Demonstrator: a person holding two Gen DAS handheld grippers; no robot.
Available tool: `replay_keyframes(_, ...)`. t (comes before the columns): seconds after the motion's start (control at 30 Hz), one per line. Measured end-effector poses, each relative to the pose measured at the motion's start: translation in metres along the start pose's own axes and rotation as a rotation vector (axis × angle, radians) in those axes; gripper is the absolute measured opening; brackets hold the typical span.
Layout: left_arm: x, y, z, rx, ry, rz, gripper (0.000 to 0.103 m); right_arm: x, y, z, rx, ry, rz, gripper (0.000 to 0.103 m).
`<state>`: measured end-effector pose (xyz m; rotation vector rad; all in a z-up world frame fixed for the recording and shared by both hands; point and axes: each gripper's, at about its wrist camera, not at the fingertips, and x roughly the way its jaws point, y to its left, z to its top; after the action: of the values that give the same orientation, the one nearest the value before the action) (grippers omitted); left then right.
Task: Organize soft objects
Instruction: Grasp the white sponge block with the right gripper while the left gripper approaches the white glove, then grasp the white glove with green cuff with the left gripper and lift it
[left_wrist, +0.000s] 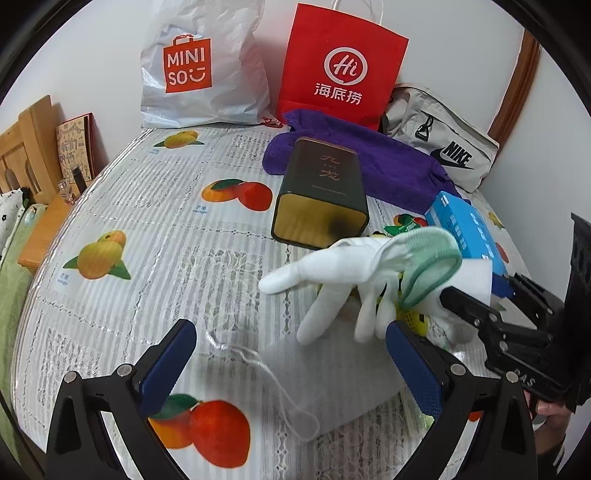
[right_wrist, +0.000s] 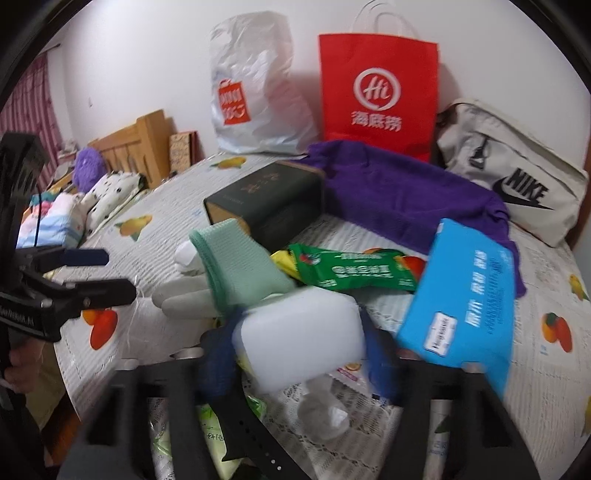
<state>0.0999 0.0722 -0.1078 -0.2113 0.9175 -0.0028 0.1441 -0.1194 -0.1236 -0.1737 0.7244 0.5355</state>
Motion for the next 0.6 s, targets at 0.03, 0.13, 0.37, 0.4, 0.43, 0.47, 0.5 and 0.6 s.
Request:
replay_keyframes(0.03, 0.002, -0.001, 0.002, 0.000, -0.001, -0.005, 0.103, -0.002, 0.000, 0.000, 0.000, -0.009, 0.005, 0.055)
replay_keyframes(0.13, 0.007, -0.007, 0.008, 0.012, -0.011, -0.037, 0.103, -0.012, -0.003, 0.001, 0.013, -0.024, 0.023, 0.055)
replay_keyframes(0.37, 0.029, -0.042, 0.027, 0.094, -0.014, -0.118, 0.103, -0.042, -0.020, 0.009, 0.049, -0.085, -0.009, 0.055)
replay_keyframes(0.4, 0.032, -0.047, 0.028, 0.105, -0.011, -0.116, 0.103, -0.046, -0.021, 0.009, 0.049, -0.091, -0.018, 0.055)
replay_keyframes(0.43, 0.035, -0.052, 0.029, 0.117, -0.011, -0.116, 0.103, -0.049, -0.024, 0.010, 0.052, -0.097, -0.030, 0.055)
replay_keyframes(0.47, 0.039, -0.058, 0.031, 0.133, -0.010, -0.114, 0.103, -0.053, -0.027, 0.010, 0.058, -0.102, -0.038, 0.055)
replay_keyframes(0.5, 0.041, -0.062, 0.032, 0.144, -0.012, -0.108, 0.103, -0.057, -0.031, 0.010, 0.067, -0.108, -0.044, 0.055)
replay_keyframes(0.6, 0.053, -0.072, 0.038, 0.177, -0.017, -0.039, 0.103, -0.069, -0.044, 0.011, 0.091, -0.132, -0.069, 0.055)
